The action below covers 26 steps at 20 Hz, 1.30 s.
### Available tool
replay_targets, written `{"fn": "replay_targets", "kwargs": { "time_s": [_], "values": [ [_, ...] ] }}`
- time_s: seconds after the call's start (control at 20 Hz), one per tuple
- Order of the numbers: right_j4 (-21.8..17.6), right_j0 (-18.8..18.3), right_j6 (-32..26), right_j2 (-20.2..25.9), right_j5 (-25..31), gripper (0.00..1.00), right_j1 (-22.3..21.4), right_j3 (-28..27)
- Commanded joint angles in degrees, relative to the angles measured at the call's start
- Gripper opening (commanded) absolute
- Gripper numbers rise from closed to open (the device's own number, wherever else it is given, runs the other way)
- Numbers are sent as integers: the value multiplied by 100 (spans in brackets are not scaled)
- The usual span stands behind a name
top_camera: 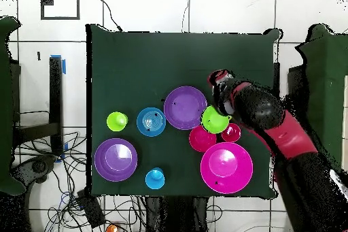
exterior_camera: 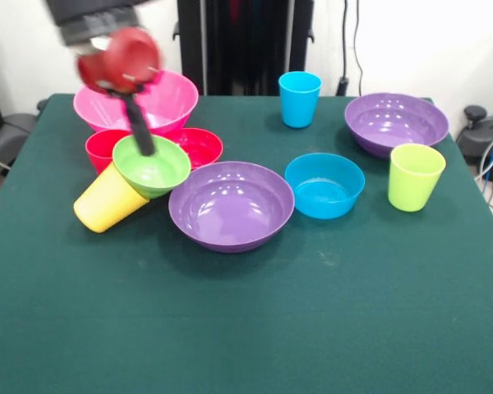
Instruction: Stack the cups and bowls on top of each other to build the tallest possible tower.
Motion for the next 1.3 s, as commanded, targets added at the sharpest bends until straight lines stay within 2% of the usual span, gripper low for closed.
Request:
{"fn": "replay_targets", "kwargs": {
  "time_s": [0.05, 0.2, 0.3, 0.55, 0.8, 1.3],
  "values": [
    [-1325, 1709, 396, -1643, 28, 0, 171, -370],
    [-1704, 2380, 648, -2473, 388, 0, 257, -704],
    [-1859, 2691, 728, -2853, 517, 0, 427, -1003],
    [-1874, 3083, 764, -3320, 993, 0, 821, -1617],
    [-1704, 2987, 550, -3328, 1167, 0, 1207, -2042],
    [-1601, 2684, 195, -3149, 1138, 0, 1347, -2366]
  ]
}}
